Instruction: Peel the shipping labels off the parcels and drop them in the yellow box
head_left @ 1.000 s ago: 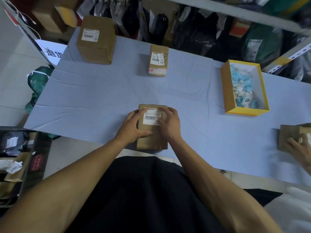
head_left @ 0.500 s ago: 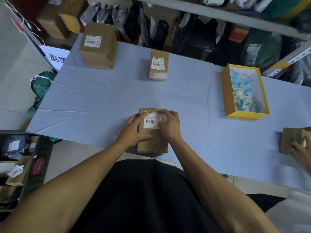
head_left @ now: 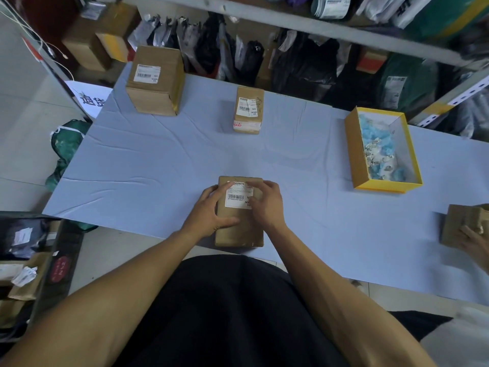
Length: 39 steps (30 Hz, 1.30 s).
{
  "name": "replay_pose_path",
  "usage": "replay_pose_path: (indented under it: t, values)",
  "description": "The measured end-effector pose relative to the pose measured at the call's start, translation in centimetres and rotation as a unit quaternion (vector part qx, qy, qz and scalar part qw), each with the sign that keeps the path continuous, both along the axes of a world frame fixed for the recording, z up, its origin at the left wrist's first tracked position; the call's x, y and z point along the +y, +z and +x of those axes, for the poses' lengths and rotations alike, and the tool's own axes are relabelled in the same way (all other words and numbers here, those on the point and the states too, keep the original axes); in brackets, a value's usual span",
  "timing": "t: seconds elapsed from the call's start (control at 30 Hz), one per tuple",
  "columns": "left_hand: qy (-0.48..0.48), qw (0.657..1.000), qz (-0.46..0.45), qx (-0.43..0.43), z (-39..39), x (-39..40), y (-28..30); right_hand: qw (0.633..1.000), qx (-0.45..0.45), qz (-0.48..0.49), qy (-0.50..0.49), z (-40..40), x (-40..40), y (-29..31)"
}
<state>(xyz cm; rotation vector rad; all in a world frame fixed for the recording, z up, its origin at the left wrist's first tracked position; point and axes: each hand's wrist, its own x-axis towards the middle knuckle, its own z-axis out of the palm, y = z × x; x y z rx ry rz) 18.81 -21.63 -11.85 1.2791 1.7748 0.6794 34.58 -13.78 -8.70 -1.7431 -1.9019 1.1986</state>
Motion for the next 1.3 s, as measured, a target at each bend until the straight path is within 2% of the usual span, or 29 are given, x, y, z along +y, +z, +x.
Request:
replay_pose_path:
  t: [0.17, 0.5, 0.8, 1.07, 1.3]
  values:
    - [0.002, 1.0, -0.002, -0.001, -0.1, 0.0, -0.2, 1.0, 0.003, -0.029, -0.008, -0.3, 0.5, 0.2]
    - [-0.002, 1.0, -0.002, 0.017, 0.1, 0.0, -0.2, 1.0, -0.011, 0.018, 0.011, 0.4, -0.1, 0.0]
    - [0.001, 1.0, -0.008, 0.02, 0.3, -0.1, -0.1, 0.999, 0.021, -0.049, -0.009, 0.2, 1.0, 0.5]
    - [0.003, 1.0, -0.006, 0.019, 0.2, 0.0, -0.3, 1.0, 0.014, 0.0, -0.001, 0.6, 0.6, 0.2]
    - [0.002, 1.0, -0.002, 0.021, 0.2, 0.0, -0.2, 1.0, 0.026, -0.003, 0.008, 0.8, 0.2, -0.1]
